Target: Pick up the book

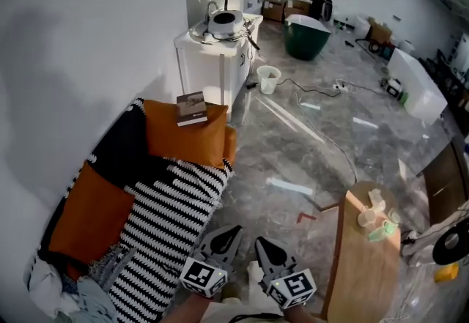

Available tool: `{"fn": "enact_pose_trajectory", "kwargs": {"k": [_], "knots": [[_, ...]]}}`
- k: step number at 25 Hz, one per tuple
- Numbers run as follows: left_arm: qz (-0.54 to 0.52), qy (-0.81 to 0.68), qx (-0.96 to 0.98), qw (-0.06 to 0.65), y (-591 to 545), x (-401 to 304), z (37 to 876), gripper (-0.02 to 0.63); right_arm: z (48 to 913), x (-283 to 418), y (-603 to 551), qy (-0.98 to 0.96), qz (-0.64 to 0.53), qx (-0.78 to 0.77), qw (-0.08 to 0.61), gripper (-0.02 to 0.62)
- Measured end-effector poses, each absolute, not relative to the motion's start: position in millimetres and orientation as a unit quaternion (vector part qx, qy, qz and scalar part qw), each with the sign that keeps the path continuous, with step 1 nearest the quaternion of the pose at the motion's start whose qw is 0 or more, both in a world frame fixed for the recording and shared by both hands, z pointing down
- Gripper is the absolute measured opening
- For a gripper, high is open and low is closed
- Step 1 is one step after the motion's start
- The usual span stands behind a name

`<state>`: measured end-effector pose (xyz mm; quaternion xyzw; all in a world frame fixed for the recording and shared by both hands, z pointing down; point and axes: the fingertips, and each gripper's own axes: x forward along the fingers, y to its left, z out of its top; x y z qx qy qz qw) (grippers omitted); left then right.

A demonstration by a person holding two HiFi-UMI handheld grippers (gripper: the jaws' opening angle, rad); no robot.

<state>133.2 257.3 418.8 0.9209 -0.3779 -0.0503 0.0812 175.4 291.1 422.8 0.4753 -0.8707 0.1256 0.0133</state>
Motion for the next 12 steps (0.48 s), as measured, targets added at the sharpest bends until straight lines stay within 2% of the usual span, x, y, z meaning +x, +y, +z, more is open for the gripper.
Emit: {"fn": "enact_pose_trajectory", "kwargs": {"k": [12], "knots": [[-0.046,-0.495,0.865,0.064,167,89,414,0.021,419,142,187,-0.923,0.112,0.367,0.016,0.014]]}}
